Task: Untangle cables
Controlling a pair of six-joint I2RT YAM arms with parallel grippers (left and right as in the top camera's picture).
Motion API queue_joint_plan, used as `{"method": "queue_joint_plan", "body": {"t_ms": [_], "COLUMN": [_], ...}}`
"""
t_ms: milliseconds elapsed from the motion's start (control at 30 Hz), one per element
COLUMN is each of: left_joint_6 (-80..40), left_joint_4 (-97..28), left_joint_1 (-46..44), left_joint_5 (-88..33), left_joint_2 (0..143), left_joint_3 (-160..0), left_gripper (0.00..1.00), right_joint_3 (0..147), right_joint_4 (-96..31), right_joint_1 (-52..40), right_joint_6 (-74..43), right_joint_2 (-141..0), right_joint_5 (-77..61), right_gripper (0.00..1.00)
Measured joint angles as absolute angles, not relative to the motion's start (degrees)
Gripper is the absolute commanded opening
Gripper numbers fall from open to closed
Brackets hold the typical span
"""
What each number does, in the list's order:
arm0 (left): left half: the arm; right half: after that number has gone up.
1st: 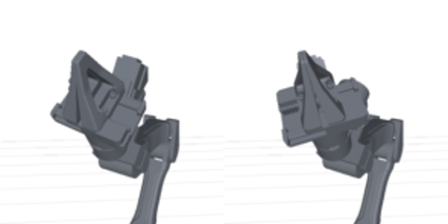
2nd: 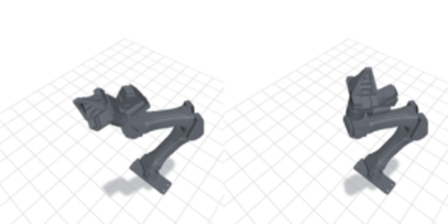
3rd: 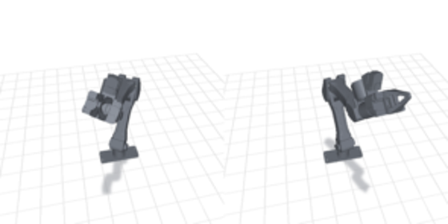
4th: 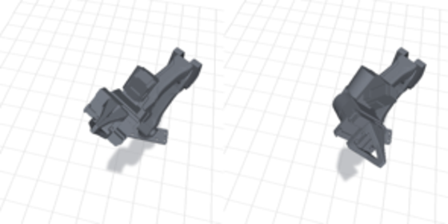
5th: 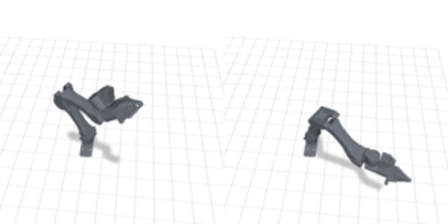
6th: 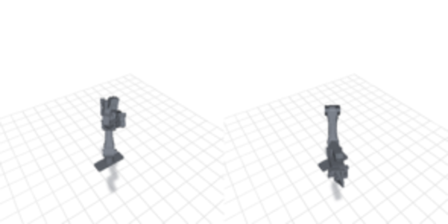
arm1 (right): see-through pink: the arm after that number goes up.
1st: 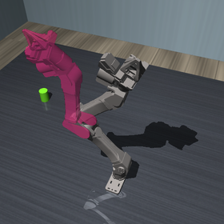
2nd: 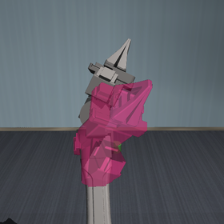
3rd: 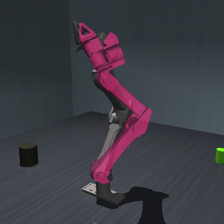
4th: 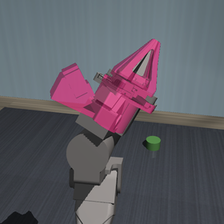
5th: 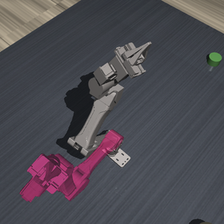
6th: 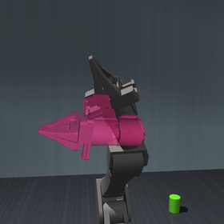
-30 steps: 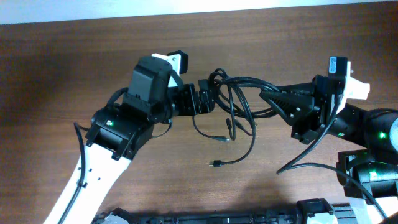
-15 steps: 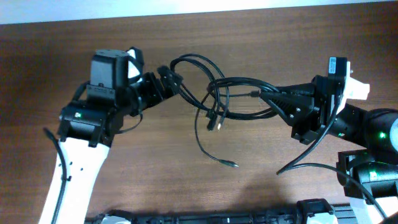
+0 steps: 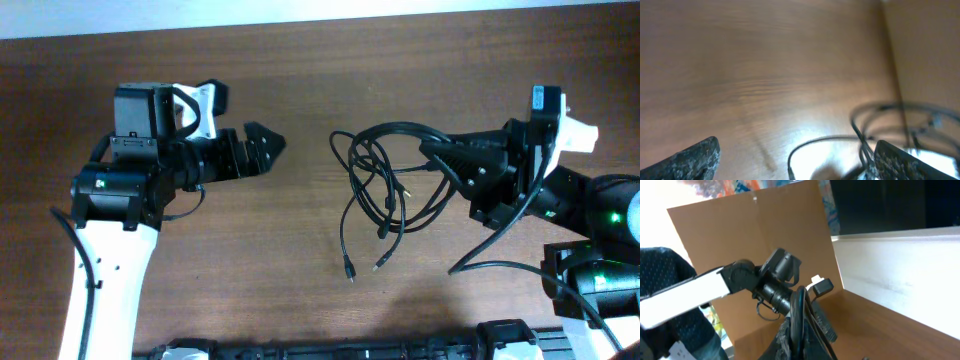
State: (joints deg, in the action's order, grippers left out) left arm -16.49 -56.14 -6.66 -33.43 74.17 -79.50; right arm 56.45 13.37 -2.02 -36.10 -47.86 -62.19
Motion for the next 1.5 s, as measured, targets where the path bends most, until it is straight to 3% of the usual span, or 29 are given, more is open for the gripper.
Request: {"method": "queue_joint_plan", "body": {"t_ms": [133, 267, 400, 567, 967, 1133, 1333, 1500], "left_joint_6": [5.9, 22.0, 25.5, 26.0, 17.5, 15.0, -10.9, -27.3], "left_joint_4": [-56.2, -56.0, -51.6, -45.7, -37.4, -34.8, -38.9, -49.0], "left_joint_1": [-7.3, -14.9, -21.7, -23.0, -23.2, -27.5, -27.0, -19.4], "left_joint_5": [-47.5, -47.9, -43.5, -42.5, -50.4, -49.8, -19.1, -10.2], "left_joint_2": [74.3, 74.3, 75.4, 80.3, 84.9, 87.7, 88.0, 88.0], "left_joint_3": [-79.5, -79.5, -79.5, -79.5, -79.5, -79.5, -79.7, -79.9], "left_gripper": [0.99, 0.99, 0.99, 0.99, 0.99, 0.99, 0.99, 0.99], "right_joint_3": [56.4, 56.4, 56.5, 56.4, 56.5, 56.5, 56.5, 56.5], "right_joint_4": [13.4, 15.2, 18.7, 21.9, 31.8, 31.8, 31.8, 31.8], "right_joint_1": [-2.0, -2.0, -2.0, -2.0, -2.0, -2.0, -2.0, -2.0], "right_joint_6": [-47.7, -59.9, -64.9, -68.0, -72.7, -74.0, -75.0, -75.0], "right_joint_2": [-47.9, -47.9, -47.9, -47.9, -47.9, -47.9, -47.9, -47.9], "right_joint_5": [-56.4, -53.3, -53.7, -56.5, -58.6, -60.7, -61.4, -61.6], "right_gripper": [0.05, 0.04, 0.04, 0.04, 0.04, 0.04, 0.04, 0.04]}}
